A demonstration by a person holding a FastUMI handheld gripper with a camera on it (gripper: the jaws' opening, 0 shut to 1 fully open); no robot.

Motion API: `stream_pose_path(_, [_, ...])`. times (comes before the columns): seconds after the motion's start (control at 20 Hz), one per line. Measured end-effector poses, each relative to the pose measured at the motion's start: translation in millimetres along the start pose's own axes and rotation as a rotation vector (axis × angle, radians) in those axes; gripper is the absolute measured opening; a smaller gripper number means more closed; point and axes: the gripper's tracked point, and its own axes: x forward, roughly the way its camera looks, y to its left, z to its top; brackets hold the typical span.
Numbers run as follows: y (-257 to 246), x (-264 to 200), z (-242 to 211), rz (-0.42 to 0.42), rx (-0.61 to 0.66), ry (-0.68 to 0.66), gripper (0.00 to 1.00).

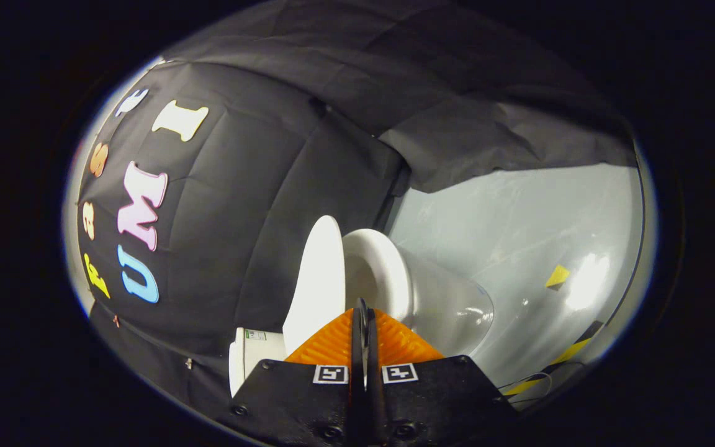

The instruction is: Open the toilet lid.

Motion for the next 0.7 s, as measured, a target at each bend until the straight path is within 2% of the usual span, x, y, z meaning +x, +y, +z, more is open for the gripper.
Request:
stream_pose_path(0.3, [100.7, -43.8, 3.0, 0.058, -0.233, -0.067, 0.06])
stream_pose_path(0.7, [230.3, -89.0, -39.3, 0.138, -0.516, -0.133, 0.07])
